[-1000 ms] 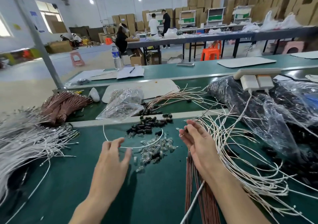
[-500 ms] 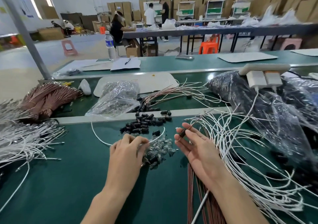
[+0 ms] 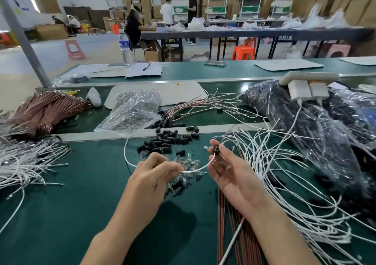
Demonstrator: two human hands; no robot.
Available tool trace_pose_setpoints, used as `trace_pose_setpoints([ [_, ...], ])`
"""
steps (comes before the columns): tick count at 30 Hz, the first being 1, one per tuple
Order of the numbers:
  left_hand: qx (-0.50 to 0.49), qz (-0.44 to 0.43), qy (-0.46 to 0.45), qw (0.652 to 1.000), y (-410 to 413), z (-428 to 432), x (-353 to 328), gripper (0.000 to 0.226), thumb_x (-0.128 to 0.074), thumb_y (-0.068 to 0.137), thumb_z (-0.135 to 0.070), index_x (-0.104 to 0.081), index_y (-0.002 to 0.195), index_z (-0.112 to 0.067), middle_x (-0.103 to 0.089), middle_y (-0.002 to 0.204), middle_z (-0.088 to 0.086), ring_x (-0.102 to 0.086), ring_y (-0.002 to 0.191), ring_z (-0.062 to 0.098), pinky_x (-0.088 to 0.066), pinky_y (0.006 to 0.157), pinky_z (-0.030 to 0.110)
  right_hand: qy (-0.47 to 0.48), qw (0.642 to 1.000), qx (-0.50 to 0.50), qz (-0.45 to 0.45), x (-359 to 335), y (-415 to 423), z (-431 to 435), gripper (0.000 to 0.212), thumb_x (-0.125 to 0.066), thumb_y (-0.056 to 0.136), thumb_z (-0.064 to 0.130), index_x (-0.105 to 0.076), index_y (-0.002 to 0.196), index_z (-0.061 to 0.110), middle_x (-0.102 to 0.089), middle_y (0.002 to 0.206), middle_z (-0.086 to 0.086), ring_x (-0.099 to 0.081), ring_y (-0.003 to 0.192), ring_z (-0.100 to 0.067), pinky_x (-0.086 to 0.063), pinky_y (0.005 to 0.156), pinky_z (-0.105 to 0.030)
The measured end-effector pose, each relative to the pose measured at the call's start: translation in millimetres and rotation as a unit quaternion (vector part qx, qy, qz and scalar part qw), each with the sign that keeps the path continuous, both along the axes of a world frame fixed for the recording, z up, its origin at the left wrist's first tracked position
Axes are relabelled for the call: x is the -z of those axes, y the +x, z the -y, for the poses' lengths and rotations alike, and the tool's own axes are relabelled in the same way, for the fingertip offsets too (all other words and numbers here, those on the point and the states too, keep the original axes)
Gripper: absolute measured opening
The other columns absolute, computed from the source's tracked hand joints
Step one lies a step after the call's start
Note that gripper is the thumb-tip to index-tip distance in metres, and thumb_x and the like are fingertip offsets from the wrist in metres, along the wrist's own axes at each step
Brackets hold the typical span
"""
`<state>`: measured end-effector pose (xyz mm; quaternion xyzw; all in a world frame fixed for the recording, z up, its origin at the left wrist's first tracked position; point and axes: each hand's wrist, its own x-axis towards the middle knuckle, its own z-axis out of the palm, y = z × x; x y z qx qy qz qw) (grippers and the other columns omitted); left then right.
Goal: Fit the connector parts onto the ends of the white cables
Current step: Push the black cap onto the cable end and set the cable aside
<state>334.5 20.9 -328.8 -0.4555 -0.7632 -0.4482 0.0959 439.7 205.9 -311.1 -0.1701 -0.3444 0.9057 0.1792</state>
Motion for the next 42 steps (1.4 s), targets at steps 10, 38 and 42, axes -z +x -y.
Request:
trace_pose_setpoints([
  [10,-0.05,-0.007,0.008,0.999,1.2,1.2,-4.2,0.019,-0.058,0.092,-0.036,-0.073,0.102,-0.029,-0.057,0.095,-0.018,-0.063,0.083,0.021,-0.053,0.071,0.046,0.027,0.999,-0.017,0.006,-3.1,1.4,2.4,0.03,-0.059,0.097,0.015,-0.069,0.122,0.001,-0.07,0.099,-0.009,-0.064,0.073,-0.012,-0.058,0.064,-0.023],
  [38,-0.062,0.019,-0.01,0.998,14.7,-6.9,3.0,0.023,-0.064,0.09,-0.032,-0.045,0.079,-0.034,-0.058,0.077,-0.016,-0.055,0.064,0.007,-0.04,0.056,0.015,0.01,0.998,-0.061,-0.017,2.6,-6.5,17.3,0.023,-0.064,0.088,0.007,-0.077,0.107,0.006,-0.073,0.1,-0.01,-0.071,0.082,-0.019,-0.061,0.074,-0.031],
  [42,-0.036,0.079,0.058,0.994,16.7,-9.6,0.6,0.017,-0.061,0.091,-0.04,-0.051,0.08,-0.032,-0.06,0.071,-0.011,-0.052,0.057,0.008,-0.039,0.054,0.012,-0.032,0.997,-0.071,-0.028,2.2,-4.7,16.9,0.024,-0.064,0.088,0.004,-0.075,0.109,0.001,-0.073,0.101,-0.014,-0.072,0.083,-0.021,-0.063,0.075,-0.032],
])
